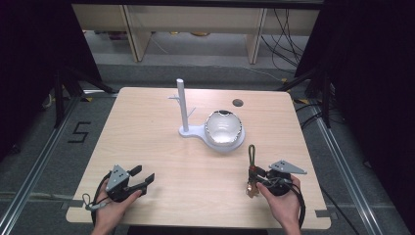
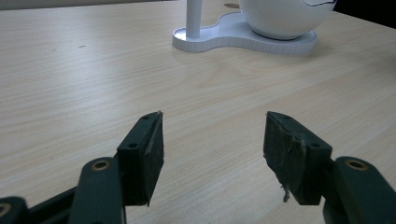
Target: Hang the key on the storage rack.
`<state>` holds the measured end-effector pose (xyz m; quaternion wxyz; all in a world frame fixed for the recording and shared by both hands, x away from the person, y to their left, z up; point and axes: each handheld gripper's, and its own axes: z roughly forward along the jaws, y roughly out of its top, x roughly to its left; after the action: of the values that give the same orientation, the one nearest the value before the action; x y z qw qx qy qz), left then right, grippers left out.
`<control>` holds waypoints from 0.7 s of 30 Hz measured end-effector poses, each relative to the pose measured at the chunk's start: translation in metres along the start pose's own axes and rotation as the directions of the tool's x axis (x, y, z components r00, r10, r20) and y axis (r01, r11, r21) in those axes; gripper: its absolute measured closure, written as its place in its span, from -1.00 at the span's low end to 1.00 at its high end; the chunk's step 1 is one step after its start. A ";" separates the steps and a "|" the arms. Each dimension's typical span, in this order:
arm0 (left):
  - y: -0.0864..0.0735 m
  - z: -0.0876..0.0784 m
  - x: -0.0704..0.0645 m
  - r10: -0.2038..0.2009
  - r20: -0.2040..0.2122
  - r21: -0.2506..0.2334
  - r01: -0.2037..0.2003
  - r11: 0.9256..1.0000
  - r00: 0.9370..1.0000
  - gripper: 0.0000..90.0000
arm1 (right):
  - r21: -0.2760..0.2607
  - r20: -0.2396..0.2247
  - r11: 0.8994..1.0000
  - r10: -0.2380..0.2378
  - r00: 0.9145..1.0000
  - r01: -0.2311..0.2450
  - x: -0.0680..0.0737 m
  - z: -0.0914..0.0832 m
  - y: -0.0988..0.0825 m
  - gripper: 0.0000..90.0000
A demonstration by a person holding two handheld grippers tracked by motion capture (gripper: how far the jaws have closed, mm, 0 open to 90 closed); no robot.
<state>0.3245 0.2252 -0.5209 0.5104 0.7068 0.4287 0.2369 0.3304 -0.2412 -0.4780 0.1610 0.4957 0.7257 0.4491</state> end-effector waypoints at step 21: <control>0.018 -0.005 -0.008 -0.038 0.067 -0.049 0.041 0.998 0.997 -0.17 | -0.149 -0.006 0.983 -0.113 0.994 0.111 0.017 -0.005 -0.003 0.51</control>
<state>0.3232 0.2189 -0.5019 0.5464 0.6926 0.4196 0.2139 0.3177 -0.2293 -0.4736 0.2173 0.4376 0.7181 0.4956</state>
